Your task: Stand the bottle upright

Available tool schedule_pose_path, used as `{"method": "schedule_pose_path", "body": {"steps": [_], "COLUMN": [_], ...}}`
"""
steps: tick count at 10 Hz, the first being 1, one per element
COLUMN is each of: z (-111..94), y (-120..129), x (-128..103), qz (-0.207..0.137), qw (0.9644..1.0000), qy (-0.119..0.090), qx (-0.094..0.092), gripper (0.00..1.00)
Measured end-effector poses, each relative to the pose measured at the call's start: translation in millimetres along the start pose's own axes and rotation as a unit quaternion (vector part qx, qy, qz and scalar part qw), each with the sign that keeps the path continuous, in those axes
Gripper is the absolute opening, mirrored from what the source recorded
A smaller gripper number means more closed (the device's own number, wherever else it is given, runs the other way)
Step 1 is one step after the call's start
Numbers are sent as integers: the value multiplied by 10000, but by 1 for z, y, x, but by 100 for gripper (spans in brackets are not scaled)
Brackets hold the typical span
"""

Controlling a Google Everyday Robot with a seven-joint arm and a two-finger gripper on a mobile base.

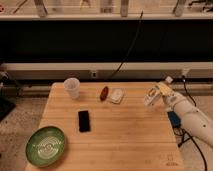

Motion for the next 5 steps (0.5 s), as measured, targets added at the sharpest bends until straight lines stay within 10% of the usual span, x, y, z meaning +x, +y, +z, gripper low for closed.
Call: {"method": "schedule_pose_path", "body": {"steps": [5], "z": [10], "y": [-2], "x": [-2], "qz": [96], "qw": [9998], "qy": [-161], "qx": [-39], "gripper": [0]}}
